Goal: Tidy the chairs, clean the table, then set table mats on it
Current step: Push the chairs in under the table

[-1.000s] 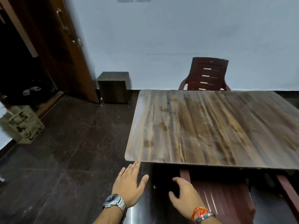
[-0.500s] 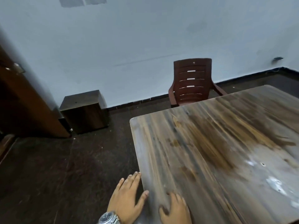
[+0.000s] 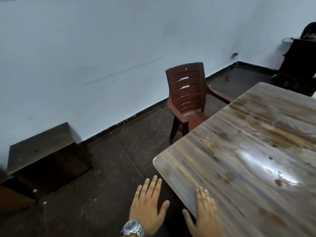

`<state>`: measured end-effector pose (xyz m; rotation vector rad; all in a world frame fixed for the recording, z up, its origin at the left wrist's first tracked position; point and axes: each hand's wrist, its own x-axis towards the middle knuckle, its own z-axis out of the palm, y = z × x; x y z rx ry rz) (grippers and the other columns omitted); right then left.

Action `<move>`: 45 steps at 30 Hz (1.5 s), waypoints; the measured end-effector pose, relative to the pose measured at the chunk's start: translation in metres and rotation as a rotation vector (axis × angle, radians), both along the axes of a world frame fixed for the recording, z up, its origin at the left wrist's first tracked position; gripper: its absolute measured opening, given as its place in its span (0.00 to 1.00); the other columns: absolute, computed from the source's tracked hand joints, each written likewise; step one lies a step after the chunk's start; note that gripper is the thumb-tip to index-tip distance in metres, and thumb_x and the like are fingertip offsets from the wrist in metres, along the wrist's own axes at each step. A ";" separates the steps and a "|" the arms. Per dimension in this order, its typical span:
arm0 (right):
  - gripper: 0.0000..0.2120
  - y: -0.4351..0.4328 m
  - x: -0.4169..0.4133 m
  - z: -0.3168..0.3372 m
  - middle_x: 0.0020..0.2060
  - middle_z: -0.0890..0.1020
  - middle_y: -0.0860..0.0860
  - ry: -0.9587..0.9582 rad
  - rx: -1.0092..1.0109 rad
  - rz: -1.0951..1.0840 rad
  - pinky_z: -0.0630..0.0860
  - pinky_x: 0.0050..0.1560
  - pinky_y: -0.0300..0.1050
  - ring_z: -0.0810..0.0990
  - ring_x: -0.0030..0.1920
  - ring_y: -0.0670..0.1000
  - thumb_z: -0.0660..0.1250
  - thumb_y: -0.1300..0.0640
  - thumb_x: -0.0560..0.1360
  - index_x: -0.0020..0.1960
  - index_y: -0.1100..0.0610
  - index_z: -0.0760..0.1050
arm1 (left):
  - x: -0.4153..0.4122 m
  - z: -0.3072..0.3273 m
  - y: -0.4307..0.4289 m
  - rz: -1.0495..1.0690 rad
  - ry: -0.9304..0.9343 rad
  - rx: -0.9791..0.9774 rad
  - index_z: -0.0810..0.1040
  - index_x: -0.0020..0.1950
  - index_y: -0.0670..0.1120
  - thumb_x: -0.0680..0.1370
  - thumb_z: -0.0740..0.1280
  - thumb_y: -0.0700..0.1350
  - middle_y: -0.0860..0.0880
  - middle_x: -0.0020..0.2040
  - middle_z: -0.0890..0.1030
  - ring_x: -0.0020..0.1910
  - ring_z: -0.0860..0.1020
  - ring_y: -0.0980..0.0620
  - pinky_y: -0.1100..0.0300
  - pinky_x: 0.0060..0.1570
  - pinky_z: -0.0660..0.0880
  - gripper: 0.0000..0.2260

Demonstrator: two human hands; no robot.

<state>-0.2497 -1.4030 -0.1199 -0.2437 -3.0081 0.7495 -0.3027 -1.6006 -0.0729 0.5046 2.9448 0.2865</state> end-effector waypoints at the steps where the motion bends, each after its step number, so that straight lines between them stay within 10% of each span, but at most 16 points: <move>1: 0.39 -0.009 -0.019 0.012 0.72 0.70 0.55 -0.006 0.041 -0.003 0.43 0.74 0.39 0.60 0.77 0.50 0.48 0.32 0.76 0.72 0.62 0.68 | -0.023 0.007 -0.010 -0.011 0.026 -0.007 0.62 0.76 0.51 0.77 0.53 0.65 0.54 0.76 0.62 0.74 0.64 0.51 0.54 0.70 0.51 0.31; 6: 0.40 -0.051 -0.157 0.072 0.77 0.41 0.50 0.158 0.122 0.005 0.35 0.74 0.43 0.38 0.75 0.45 0.53 0.36 0.78 0.80 0.56 0.44 | -0.162 0.049 -0.043 -0.127 0.220 0.033 0.42 0.79 0.53 0.79 0.46 0.64 0.54 0.79 0.43 0.78 0.44 0.53 0.54 0.73 0.38 0.32; 21: 0.43 -0.096 -0.544 0.108 0.78 0.58 0.60 0.199 0.297 -0.211 0.49 0.76 0.53 0.54 0.79 0.58 0.46 0.34 0.74 0.78 0.63 0.53 | -0.579 0.103 -0.078 -0.247 0.271 0.016 0.41 0.79 0.52 0.78 0.44 0.64 0.53 0.79 0.44 0.78 0.45 0.51 0.50 0.74 0.41 0.33; 45: 0.41 0.048 -0.959 0.114 0.80 0.52 0.56 0.272 0.128 -0.935 0.44 0.78 0.49 0.47 0.80 0.54 0.57 0.39 0.78 0.80 0.61 0.48 | -1.062 0.095 0.188 -1.035 0.308 0.032 0.42 0.79 0.53 0.80 0.44 0.61 0.54 0.79 0.46 0.78 0.47 0.53 0.51 0.75 0.42 0.29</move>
